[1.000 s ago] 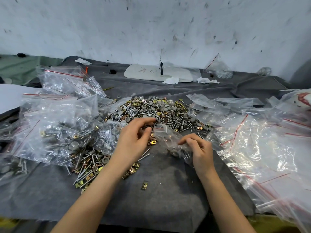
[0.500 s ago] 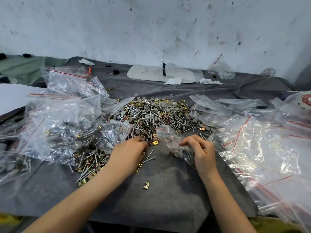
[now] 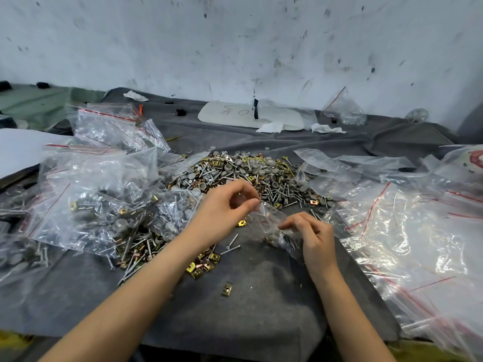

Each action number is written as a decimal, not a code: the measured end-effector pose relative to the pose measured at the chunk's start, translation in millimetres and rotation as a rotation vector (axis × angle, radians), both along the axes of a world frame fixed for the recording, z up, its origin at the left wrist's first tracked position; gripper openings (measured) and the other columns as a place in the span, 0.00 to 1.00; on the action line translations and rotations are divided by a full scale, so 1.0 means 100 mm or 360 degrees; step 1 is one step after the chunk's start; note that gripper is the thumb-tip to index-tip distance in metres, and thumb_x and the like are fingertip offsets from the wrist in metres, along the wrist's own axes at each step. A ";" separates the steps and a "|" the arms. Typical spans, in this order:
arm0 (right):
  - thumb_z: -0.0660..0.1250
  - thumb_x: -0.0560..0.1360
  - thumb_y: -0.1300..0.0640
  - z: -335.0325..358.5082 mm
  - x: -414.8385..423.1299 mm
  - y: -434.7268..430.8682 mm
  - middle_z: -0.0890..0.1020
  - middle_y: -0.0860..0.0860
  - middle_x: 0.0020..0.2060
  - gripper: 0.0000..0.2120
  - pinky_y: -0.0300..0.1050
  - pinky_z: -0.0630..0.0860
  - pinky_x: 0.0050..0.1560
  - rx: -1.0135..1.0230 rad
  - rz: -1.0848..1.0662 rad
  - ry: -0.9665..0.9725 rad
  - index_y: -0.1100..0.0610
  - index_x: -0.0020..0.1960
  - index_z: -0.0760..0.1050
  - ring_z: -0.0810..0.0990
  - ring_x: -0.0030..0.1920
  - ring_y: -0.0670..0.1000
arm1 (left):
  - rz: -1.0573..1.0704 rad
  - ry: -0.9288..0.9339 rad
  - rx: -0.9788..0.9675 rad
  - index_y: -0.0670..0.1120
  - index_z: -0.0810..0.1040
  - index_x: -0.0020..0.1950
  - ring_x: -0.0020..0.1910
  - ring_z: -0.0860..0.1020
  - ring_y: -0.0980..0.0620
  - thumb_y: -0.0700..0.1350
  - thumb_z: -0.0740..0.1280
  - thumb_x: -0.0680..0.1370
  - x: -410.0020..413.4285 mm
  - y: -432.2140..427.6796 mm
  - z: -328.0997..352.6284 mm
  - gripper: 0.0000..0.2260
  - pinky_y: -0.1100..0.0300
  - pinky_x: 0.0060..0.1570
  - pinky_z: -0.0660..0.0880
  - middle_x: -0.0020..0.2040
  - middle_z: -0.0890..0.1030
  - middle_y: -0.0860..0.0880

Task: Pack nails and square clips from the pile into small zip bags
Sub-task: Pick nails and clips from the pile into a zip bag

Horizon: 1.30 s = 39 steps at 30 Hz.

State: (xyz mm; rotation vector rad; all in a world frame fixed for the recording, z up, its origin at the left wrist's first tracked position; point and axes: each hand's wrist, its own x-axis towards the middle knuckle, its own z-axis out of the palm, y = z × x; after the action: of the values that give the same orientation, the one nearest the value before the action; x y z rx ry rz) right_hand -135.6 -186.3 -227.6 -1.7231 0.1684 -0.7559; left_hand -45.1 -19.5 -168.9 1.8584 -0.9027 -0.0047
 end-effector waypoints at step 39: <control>0.69 0.74 0.66 -0.07 0.00 -0.05 0.80 0.48 0.44 0.12 0.42 0.75 0.42 -0.0309 -0.0379 0.0058 0.49 0.43 0.74 0.78 0.43 0.50 | -0.0047 -0.0955 0.0158 0.41 0.82 0.52 0.44 0.76 0.50 0.36 0.68 0.76 0.09 -0.22 0.48 0.07 0.57 0.42 0.71 0.44 0.79 0.48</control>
State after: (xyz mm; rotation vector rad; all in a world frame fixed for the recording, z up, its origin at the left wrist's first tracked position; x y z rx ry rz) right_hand -135.7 -191.4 -234.3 -1.9239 0.3393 -0.9405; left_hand -35.7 -41.2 -120.6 1.9706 -1.3545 0.5219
